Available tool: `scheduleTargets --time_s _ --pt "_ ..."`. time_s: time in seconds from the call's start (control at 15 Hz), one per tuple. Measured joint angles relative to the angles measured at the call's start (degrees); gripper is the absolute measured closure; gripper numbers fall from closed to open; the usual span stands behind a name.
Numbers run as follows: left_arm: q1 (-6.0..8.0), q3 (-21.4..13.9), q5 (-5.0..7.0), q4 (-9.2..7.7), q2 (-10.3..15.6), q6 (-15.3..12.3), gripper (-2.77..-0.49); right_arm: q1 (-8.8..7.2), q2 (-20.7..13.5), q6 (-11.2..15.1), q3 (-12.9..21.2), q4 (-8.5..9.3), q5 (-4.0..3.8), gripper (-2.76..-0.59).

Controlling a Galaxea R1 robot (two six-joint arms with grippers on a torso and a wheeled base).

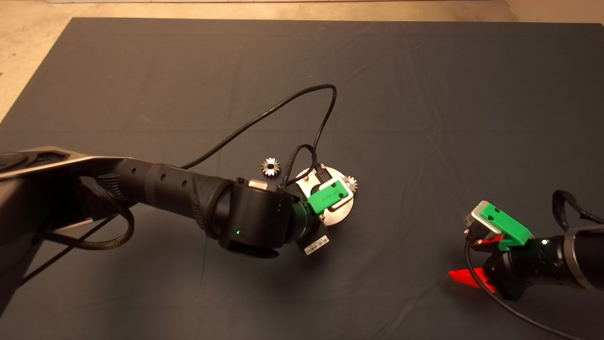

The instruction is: Install three planetary gears onto the carrier pins

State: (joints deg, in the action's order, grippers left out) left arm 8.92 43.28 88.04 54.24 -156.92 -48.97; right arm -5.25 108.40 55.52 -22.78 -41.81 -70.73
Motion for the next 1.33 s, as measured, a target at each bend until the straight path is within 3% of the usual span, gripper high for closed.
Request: scheduleTargets --time_s 1.33 --pt "0.3 1.3 -0.41 0.0 -0.6 1.5 -0.64 0.0 0.0 0.0 0.0 0.0 0.04 -2.02"
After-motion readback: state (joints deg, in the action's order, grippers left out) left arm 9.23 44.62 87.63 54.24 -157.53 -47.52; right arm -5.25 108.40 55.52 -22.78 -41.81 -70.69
